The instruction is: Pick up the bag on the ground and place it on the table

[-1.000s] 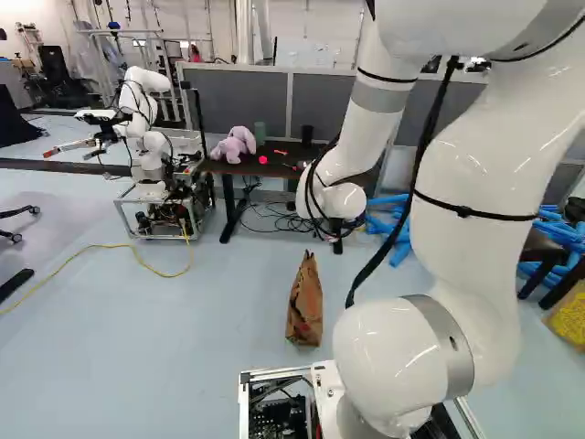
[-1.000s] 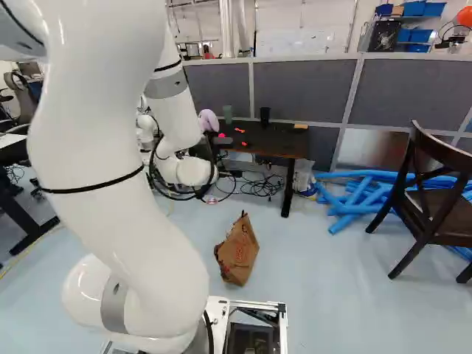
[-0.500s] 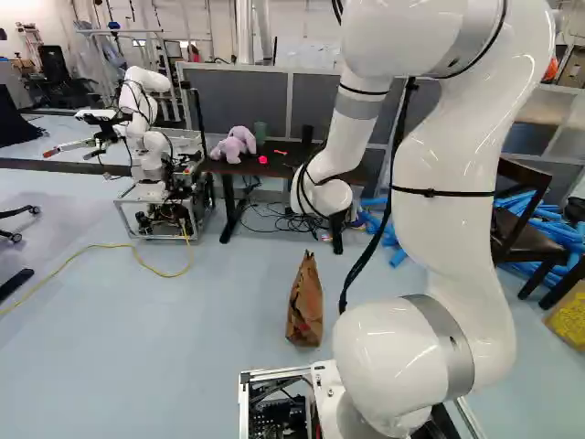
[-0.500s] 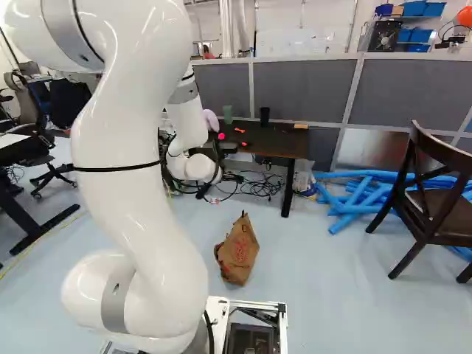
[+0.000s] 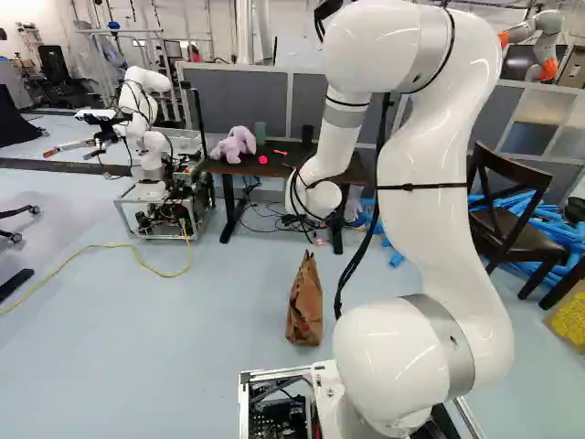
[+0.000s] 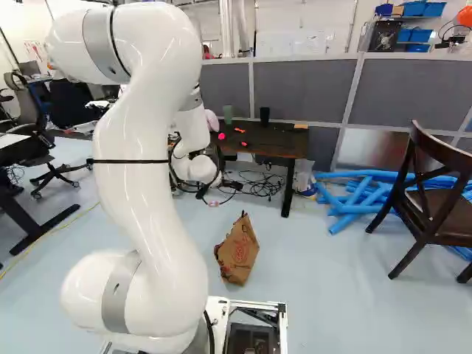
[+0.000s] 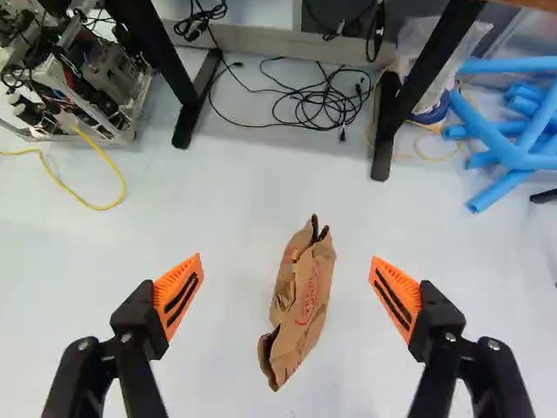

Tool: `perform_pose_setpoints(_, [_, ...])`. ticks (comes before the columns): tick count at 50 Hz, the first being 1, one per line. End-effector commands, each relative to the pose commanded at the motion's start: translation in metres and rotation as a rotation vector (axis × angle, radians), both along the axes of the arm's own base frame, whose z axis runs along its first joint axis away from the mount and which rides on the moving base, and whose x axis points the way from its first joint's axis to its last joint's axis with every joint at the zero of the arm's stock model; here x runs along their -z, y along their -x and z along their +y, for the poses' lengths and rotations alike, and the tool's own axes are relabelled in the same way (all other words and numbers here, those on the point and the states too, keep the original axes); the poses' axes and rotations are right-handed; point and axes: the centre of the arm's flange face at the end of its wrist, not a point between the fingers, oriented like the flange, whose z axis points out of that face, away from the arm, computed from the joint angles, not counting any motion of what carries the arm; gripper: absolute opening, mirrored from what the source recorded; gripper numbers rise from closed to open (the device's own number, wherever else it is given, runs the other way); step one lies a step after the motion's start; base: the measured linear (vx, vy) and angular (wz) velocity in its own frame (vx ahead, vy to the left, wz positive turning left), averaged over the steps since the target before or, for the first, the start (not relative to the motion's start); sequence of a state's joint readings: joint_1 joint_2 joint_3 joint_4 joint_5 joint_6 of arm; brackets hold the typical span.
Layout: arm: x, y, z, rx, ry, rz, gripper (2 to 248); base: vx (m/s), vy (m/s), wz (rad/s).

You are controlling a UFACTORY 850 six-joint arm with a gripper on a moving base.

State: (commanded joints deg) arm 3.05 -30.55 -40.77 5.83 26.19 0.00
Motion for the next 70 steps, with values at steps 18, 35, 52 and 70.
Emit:
perform_pose_setpoints(18, [0.027,-0.001,0.000,0.023,-0.007,0.110,247,0.000,0.000,0.000])
perform_pose_setpoints(35, [0.052,-0.003,0.000,0.088,-0.040,0.184,247,0.000,0.000,0.000])
perform_pose_setpoints(52, [0.075,-0.008,0.000,0.240,-0.125,0.211,247,0.000,0.000,0.000])
perform_pose_setpoints(70, [0.101,-0.013,0.001,0.380,-0.197,0.236,247,0.000,0.000,0.000])
